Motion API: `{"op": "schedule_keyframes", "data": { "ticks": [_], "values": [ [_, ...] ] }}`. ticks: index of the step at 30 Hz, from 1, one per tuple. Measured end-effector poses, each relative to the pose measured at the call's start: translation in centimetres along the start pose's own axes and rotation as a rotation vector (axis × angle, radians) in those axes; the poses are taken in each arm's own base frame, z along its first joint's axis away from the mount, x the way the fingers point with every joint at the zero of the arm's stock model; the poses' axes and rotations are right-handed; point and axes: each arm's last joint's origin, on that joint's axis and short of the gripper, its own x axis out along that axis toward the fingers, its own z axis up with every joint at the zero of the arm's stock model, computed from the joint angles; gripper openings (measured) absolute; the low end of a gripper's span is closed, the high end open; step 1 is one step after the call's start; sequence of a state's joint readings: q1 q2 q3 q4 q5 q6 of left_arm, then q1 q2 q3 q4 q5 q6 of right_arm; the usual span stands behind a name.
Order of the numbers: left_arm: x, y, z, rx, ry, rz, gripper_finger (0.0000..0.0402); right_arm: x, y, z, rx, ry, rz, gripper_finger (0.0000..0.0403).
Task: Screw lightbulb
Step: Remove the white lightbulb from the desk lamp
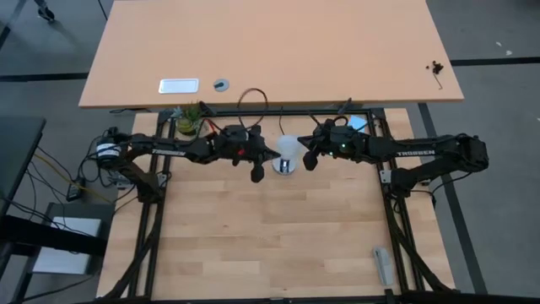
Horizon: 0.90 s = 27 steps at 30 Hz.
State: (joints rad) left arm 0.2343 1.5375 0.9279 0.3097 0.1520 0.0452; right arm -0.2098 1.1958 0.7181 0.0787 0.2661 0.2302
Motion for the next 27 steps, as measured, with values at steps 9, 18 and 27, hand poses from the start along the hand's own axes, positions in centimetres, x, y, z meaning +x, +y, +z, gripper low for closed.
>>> {"op": "schedule_keyframes", "data": {
  "ticks": [9,18,27],
  "values": [
    [-0.7,2.3,0.9,-0.018,-0.033,0.096,0.0000,-0.7,2.2,-0.6,-0.019,0.023,0.086,0.0011],
    [-0.2,3.9,-0.1,-0.033,0.000,0.128,0.0000,-0.1,2.4,-1.3,-0.011,0.063,0.078,0.0011],
    [0.0,3.9,-0.7,-0.040,0.046,0.098,0.0000,0.8,2.0,-1.6,-0.004,0.082,0.053,0.0011]
  ]
}}
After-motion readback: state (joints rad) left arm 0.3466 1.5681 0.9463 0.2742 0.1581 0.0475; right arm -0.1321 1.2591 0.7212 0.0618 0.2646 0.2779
